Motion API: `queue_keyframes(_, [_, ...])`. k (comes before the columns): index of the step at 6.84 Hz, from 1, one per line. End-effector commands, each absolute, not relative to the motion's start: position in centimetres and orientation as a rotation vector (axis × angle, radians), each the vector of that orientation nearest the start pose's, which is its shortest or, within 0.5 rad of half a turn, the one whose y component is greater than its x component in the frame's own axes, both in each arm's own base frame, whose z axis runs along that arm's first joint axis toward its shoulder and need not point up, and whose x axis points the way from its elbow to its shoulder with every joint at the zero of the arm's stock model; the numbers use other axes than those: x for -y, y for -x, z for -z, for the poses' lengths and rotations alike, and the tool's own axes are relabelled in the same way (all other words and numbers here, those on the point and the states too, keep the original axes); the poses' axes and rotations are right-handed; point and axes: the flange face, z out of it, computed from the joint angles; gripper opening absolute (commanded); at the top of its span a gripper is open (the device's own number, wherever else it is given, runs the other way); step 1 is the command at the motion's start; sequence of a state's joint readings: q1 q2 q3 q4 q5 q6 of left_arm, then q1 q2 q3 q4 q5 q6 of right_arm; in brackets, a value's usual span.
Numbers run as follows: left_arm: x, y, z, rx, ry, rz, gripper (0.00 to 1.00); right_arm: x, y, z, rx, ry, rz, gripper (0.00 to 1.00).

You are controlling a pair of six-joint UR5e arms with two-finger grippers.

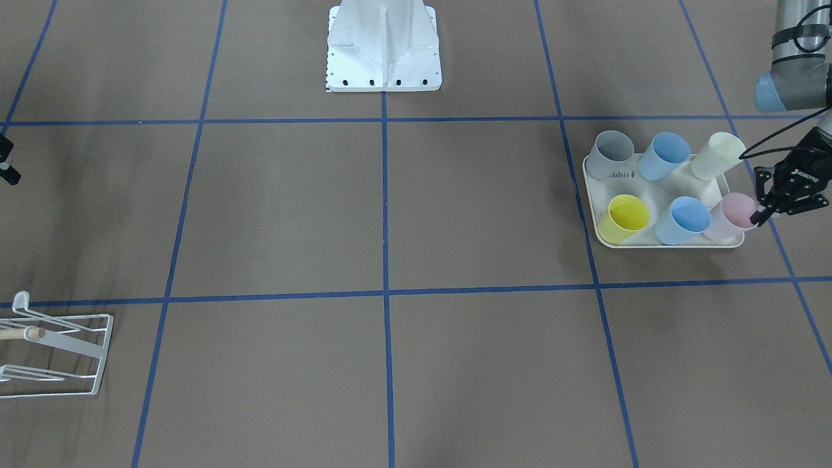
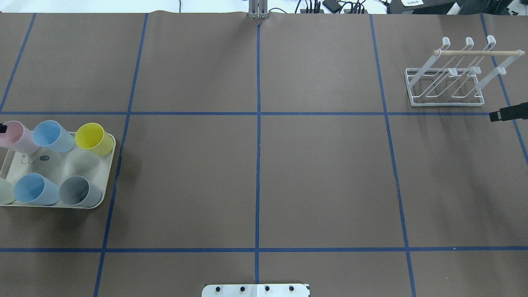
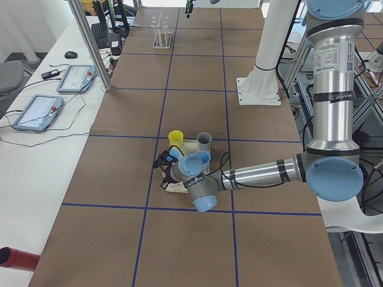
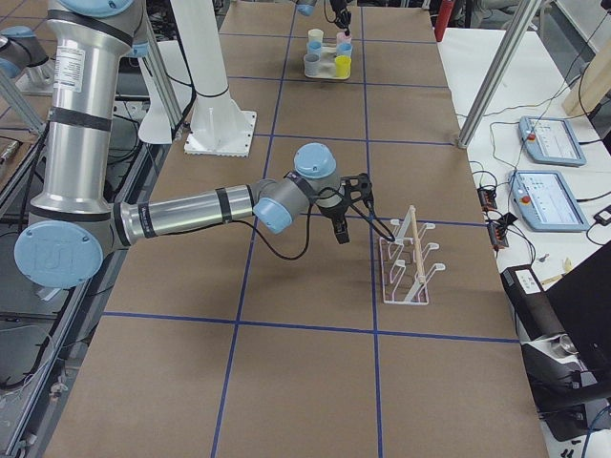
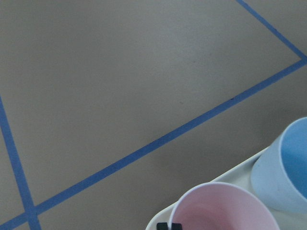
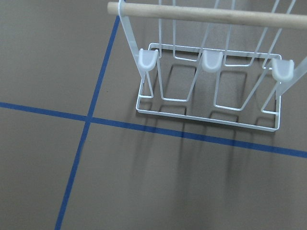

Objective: Transfer IKEA cup to right arm and place on rack

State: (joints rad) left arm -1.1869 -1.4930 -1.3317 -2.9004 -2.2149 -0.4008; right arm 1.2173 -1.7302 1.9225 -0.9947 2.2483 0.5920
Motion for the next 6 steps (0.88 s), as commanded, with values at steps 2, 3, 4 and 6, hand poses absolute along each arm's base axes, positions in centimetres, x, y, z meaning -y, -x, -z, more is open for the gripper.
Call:
queue_keyframes(2, [46.7,-4.6,-64.1,-0.923,-0.751,-0.236,0.00,44.8,9.7,-46.5,0.962,-0.488,0.106,1.00])
queue_keyframes(3, [47.3,-3.1,-62.1,-0.959,-0.761,-0.228,0.00,46.2,11.4,-44.3,1.000,-0.562,0.162,1.00])
queue_keyframes(4, [48.2,-2.3,-58.6,-1.008,-0.743,-0.189,0.00,47.0,13.3,-42.5,1.030,-0.613,0.211,0.98])
queue_keyframes(6, [47.8,-2.4,-50.2,-1.179,-0.683,0.041,0.00,47.9,17.9,-38.9,1.068,-0.698,0.294,0.96])
